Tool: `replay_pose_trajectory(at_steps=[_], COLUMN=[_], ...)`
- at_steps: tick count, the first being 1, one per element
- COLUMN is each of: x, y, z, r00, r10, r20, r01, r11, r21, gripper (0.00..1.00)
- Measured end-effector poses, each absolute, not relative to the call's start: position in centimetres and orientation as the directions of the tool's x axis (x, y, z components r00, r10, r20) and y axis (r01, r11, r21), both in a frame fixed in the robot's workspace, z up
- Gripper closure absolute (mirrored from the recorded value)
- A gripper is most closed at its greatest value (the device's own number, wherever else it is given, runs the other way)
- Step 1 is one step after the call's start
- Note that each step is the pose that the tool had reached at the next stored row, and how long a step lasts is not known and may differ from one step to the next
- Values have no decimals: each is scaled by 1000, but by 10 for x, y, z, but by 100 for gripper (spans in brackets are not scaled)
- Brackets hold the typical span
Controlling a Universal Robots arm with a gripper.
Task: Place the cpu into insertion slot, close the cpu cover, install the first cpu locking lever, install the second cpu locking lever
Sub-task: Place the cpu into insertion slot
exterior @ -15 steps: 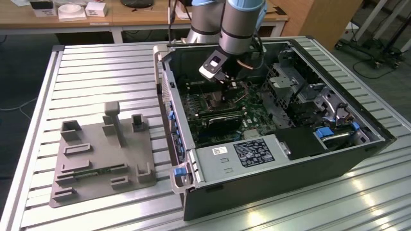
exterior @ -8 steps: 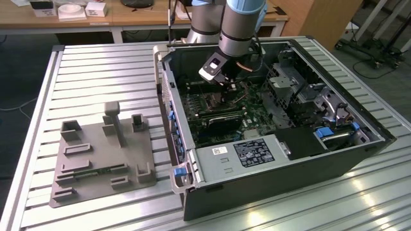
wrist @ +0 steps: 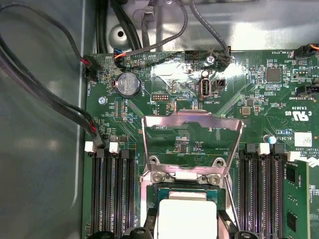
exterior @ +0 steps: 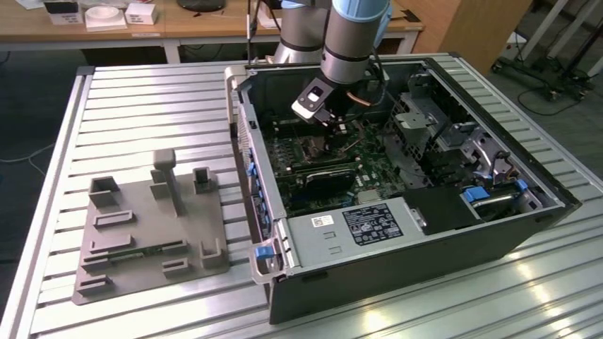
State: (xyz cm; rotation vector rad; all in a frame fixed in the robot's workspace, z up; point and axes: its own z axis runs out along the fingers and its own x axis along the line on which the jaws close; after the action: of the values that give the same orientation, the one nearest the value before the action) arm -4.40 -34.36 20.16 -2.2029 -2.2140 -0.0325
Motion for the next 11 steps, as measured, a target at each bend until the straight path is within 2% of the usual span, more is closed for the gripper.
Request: replay_pose_trajectory(at_steps=[11], x=[-46], y=[-342], z=[198], r00=[-10], r10=[1000], r20=[28], r01=[1000], r11=[10], r21=[2], gripper=[46])
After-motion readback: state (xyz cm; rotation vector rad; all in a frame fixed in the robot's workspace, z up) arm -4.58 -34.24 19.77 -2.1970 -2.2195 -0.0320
